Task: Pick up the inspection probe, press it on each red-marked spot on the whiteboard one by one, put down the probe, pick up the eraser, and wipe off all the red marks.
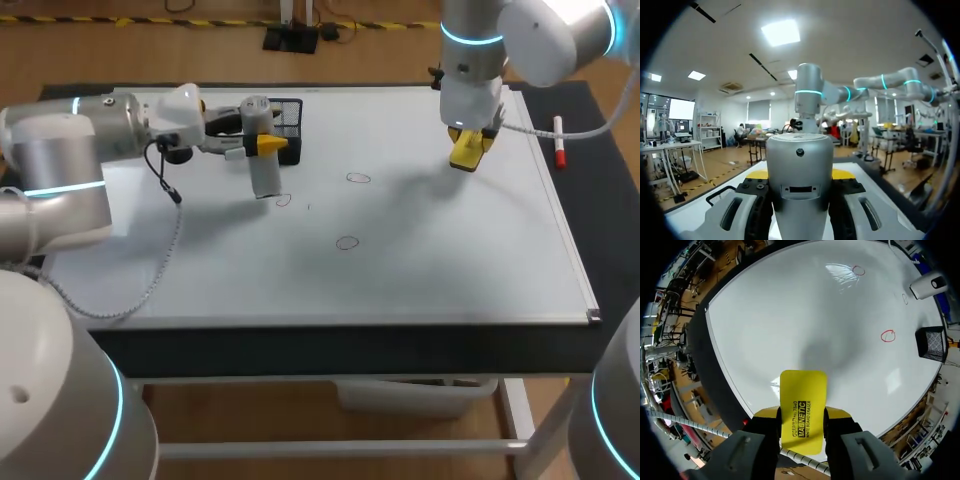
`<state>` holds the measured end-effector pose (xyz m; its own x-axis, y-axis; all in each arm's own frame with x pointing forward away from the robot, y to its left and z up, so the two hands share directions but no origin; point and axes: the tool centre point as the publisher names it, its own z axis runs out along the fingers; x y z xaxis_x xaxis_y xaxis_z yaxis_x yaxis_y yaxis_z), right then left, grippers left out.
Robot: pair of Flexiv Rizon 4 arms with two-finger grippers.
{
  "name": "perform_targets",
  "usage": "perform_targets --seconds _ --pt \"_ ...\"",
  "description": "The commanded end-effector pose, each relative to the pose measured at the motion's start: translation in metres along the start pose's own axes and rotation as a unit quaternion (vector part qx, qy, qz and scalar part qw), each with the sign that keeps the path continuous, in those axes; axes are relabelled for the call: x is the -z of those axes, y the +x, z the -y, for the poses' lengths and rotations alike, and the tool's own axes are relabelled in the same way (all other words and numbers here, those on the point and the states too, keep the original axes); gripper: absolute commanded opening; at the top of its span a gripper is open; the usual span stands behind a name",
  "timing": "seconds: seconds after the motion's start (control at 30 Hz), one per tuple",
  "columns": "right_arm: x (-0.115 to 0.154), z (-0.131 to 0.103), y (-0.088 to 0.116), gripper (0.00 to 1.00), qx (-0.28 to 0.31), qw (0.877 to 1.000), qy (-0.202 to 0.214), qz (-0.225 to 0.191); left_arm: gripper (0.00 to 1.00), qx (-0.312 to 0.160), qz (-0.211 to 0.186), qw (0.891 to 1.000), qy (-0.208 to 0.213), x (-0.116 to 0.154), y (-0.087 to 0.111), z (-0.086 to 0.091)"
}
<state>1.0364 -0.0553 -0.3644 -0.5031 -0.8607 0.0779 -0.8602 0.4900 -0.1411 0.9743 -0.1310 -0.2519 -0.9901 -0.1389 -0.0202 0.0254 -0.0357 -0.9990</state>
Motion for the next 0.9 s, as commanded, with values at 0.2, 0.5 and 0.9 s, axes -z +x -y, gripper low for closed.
perform_targets --seconds 0.2,0.5,0.9 --pt "0.002 0.0 0.001 0.0 0.001 1.0 0.001 -0.002 0.0 0.005 -0.03 1.0 0.005 -0.013 -0.011 -0.016" --pt "0.002 0.0 0.001 0.0 0.001 1.0 0.001 -0.002 0.0 0.004 -0.04 0.999 0.002 -0.019 -0.009 -0.023" --pt "0.002 0.0 0.001 0.0 0.001 1.0 0.001 -0.002 0.0 0.004 -0.049 0.999 -0.007 -0.022 -0.007 -0.032"
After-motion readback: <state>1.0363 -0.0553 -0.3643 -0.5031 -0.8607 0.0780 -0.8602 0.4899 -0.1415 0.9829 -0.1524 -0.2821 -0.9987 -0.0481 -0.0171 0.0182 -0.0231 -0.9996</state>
